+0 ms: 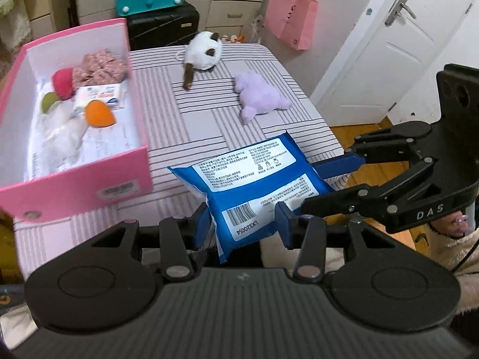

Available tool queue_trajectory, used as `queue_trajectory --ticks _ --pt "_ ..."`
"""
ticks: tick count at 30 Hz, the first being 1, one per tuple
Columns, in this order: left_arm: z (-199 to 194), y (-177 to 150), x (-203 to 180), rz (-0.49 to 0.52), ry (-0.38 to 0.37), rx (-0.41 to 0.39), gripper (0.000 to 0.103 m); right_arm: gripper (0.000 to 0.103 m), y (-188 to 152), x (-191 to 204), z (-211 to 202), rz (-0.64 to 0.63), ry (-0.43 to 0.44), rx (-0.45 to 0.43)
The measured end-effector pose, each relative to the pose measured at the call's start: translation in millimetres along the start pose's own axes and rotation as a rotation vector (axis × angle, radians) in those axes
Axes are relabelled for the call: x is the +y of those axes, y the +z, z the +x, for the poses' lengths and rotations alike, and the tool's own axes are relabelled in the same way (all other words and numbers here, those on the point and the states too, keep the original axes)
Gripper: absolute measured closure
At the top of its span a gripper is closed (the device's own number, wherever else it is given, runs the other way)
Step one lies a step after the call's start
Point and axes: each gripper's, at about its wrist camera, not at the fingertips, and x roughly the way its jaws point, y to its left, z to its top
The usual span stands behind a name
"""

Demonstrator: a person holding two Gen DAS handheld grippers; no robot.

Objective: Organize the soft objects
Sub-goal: 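Lift the blue wipes pack and carry it toward the pink box, then lower the blue wipes pack into the pink box and open the left gripper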

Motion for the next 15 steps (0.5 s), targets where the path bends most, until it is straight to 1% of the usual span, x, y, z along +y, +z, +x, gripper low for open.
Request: queue_trajectory --ticks 4,9,12,15 --pt "-17 -7 7 -0.008 0.024 -0.026 0.059 0.052 7 21 5 -0.045 0.010 0.004" --pt "-39 -12 23 -0.020 0.054 -0.066 0.059 0.052 24 41 14 -0.100 0.024 0.000" --pt "-52 -10 34 -0.018 0.074 -0.105 0.059 0.052 38 49 19 -0.124 0.028 -0.017" --pt "-61 -3 46 -0.024 0.085 -0.139 0.059 0.052 54 55 26 -0.157 0.007 -0.052"
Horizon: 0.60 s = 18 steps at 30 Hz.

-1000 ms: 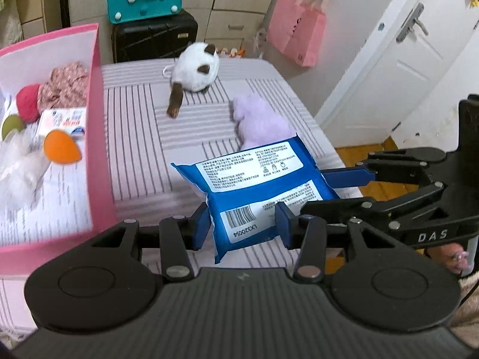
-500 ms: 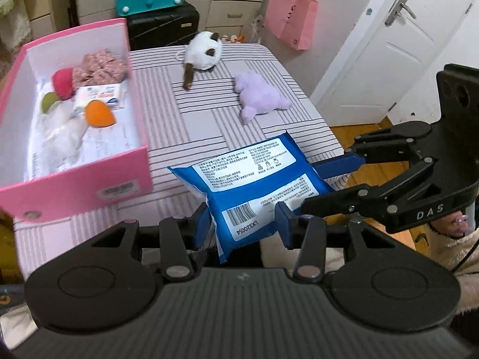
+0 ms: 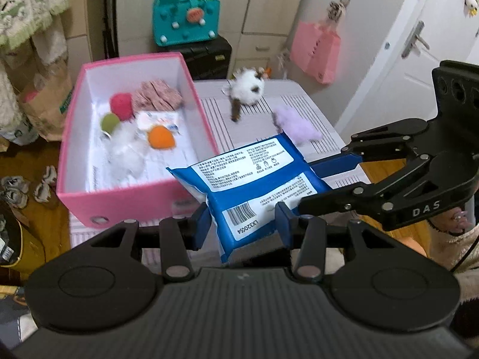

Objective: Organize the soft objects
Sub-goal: 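Lower the blue wipes pack into the pink box and open the left gripper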

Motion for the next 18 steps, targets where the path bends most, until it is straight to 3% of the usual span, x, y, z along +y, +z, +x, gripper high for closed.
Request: queue_trajectory --ticks 10,18 --pt "14 39 57 -0.088 0.009 -0.075 0.059 0.052 64 -15 39 -0.137 -0.071 -0.141" --pt "58 60 108 -0.198 0.034 -0.066 0.059 0.052 110 -48 99 -0.172 -0.039 -0.068"
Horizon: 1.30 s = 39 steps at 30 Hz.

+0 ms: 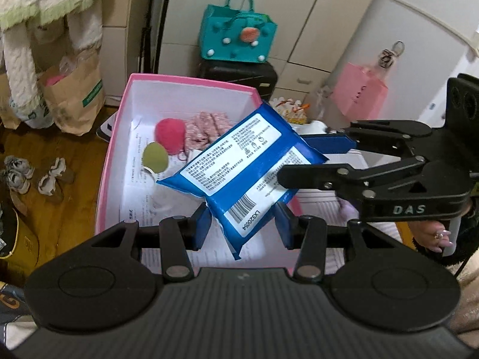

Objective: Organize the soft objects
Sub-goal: 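Lower the blue wipes pack into the pink box and open the left gripper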

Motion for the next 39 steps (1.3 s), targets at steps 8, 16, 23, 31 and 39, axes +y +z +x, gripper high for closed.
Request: queue_trajectory --ticks 8,16,23,31,39 --pt "45 13 31 -0.073 0.020 0.086 0.059 0.052 14 -23 57 -0.095 0.042 0.115" --pt "75 16 39 -0.086 0.035 0.143 0.059 0.051 23 -33 90 -0.200 0.055 0.188" --pt "92 19 46 -0.074 0.079 0.193 0.059 0.052 29 -45 123 -0.182 0.091 0.265" --pt "112 33 53 -0.072 0.115 0.229 0.059 0.051 36 -57 148 -0.132 0.068 0.300" --pt "109 35 53 -0.076 0.116 0.175 0.050 0.050 33 -60 141 -0.075 -0.032 0.272"
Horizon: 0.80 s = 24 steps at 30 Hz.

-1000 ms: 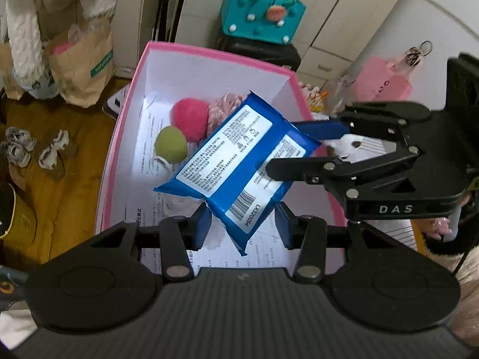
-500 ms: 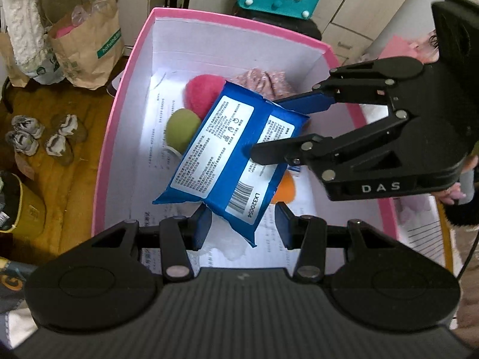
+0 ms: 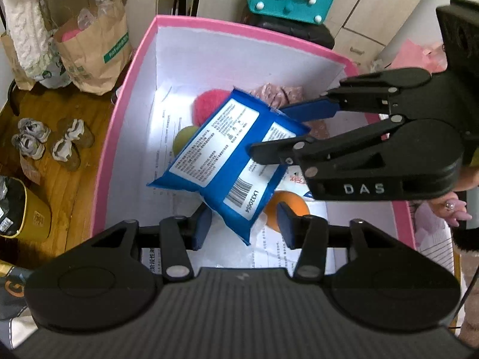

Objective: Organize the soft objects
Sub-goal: 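Lower the blue wipes pack into the pink box and open the left gripper, then withdraw the left gripper from the box toward the lilac plush toy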

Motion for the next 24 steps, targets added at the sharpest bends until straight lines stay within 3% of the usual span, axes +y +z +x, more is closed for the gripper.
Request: queue_trajectory --ticks 7,24 --pt "-28 -14 -12 0.082 0.035 -0.060 0.045 0.050 -15 5 -40 0.047 -0.039 -0.078" --pt "-123 -44 -37 0.205 0.056 -0.162 0.043 0.050 -53 48 -141 0.082 0.011 -0.172"
